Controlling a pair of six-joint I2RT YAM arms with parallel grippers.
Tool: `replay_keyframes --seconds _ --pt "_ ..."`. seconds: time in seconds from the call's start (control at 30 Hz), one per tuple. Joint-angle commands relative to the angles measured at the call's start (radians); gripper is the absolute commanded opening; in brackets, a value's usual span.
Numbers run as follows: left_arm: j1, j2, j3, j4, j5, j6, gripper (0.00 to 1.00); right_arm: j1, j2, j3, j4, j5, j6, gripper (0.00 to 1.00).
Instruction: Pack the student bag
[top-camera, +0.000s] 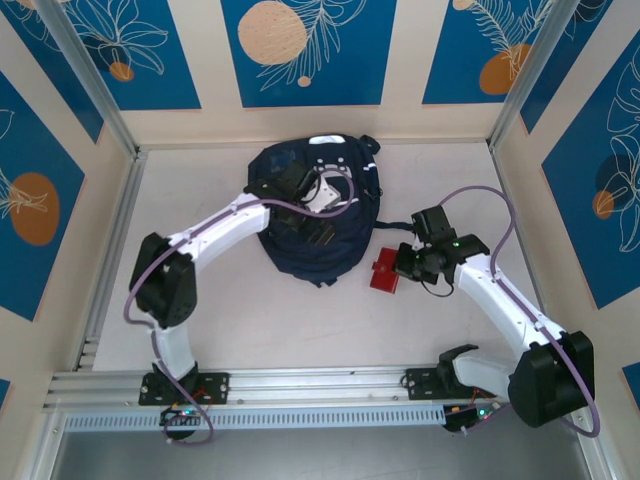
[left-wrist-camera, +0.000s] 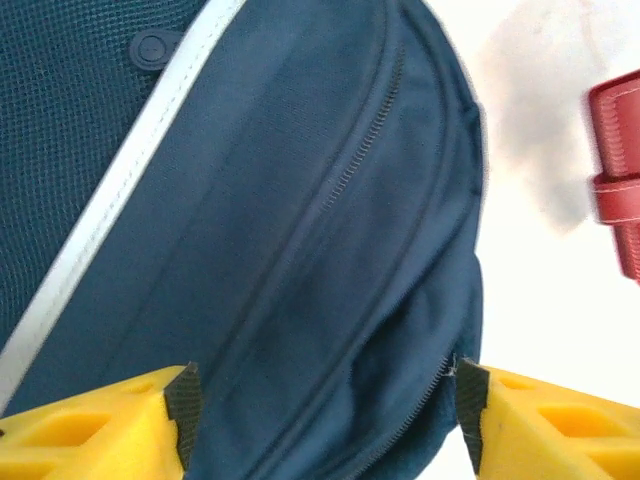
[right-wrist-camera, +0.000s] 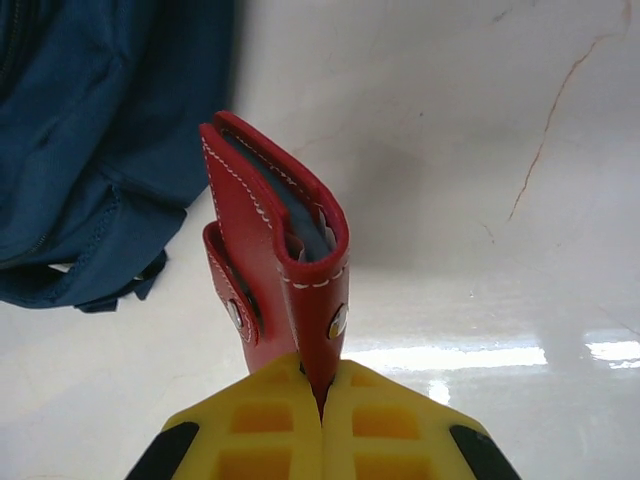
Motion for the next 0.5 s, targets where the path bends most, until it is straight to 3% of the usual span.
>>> replay_keyframes --seconds 0.0,0.13,0.27,0.47 --pt "0.007 0.087 0.127 -0.149 -0.075 0.039 0.56 -0.008 -0.015 0.024 0.005 -0.064 0.026 0.0" --pt "0.007 0.127 0.173 -0.171 -0.138 0.03 0.47 -0.008 -0.016 0.028 0.028 -0.095 0.044 0.0" --pt "0.01 0.116 0.203 -0.174 -0.181 0.019 0.3 -0.01 -0.016 0.047 0.039 -0.114 0.056 0.0" --pt "0.011 0.05 0.236 -0.174 -0.12 0.028 0.15 -0.009 -0.019 0.059 0.143 -0.222 0.107 0.0"
